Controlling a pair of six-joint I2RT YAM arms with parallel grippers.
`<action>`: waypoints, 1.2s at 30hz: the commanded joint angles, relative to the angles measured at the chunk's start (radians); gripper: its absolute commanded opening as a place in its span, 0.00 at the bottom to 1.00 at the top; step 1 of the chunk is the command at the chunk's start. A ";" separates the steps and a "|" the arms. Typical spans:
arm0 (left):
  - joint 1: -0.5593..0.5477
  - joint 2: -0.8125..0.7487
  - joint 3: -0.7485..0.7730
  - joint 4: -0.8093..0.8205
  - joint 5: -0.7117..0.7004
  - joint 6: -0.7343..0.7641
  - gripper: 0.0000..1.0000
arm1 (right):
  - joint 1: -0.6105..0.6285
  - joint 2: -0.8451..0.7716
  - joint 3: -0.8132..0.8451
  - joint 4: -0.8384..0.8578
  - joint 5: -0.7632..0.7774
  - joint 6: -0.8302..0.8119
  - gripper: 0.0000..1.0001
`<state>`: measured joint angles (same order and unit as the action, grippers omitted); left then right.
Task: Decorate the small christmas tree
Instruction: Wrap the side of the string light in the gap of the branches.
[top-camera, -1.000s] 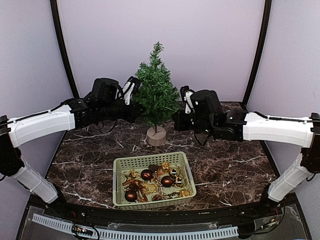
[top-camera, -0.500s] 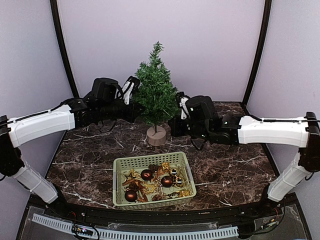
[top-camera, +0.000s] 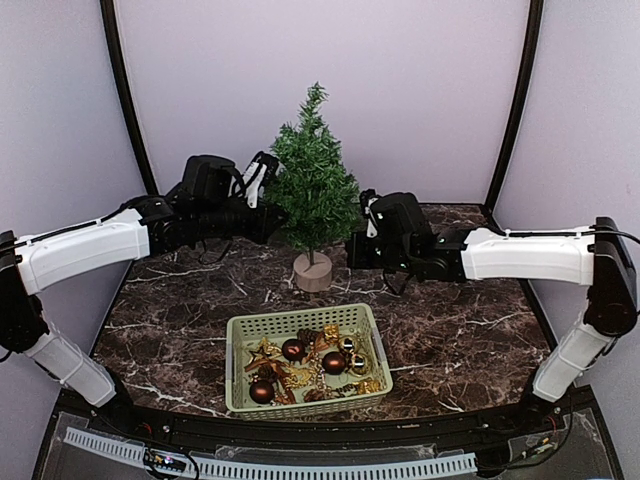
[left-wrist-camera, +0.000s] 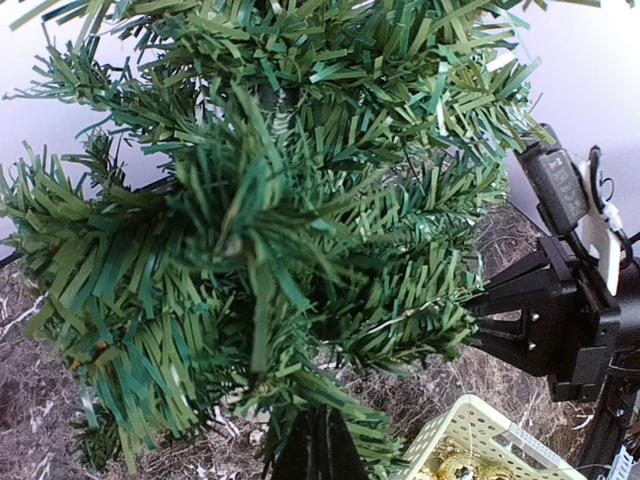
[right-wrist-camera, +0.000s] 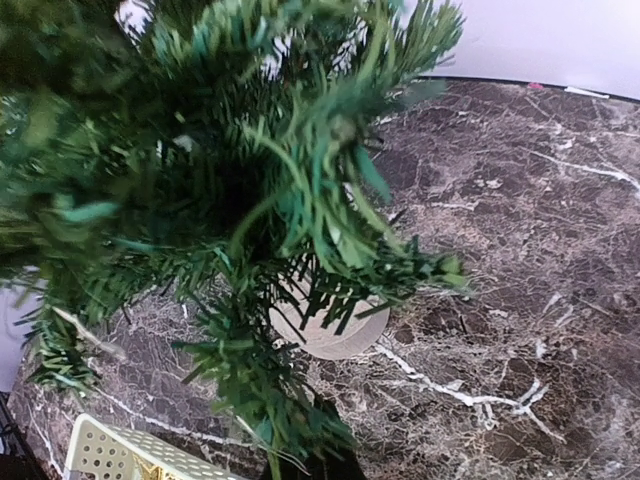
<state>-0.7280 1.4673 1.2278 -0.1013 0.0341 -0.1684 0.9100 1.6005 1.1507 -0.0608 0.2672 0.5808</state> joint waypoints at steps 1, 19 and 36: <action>0.014 -0.024 -0.015 0.026 0.004 0.006 0.00 | -0.008 0.050 0.000 0.051 -0.041 0.007 0.00; 0.061 -0.048 -0.048 0.042 0.028 -0.004 0.00 | -0.001 -0.035 -0.101 0.089 -0.118 -0.036 0.00; 0.081 -0.055 -0.065 0.047 0.029 0.001 0.00 | -0.017 -0.117 -0.046 -0.011 0.009 -0.117 0.00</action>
<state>-0.6586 1.4544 1.1862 -0.0738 0.0662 -0.1692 0.9081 1.4715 1.0615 -0.0616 0.2287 0.5037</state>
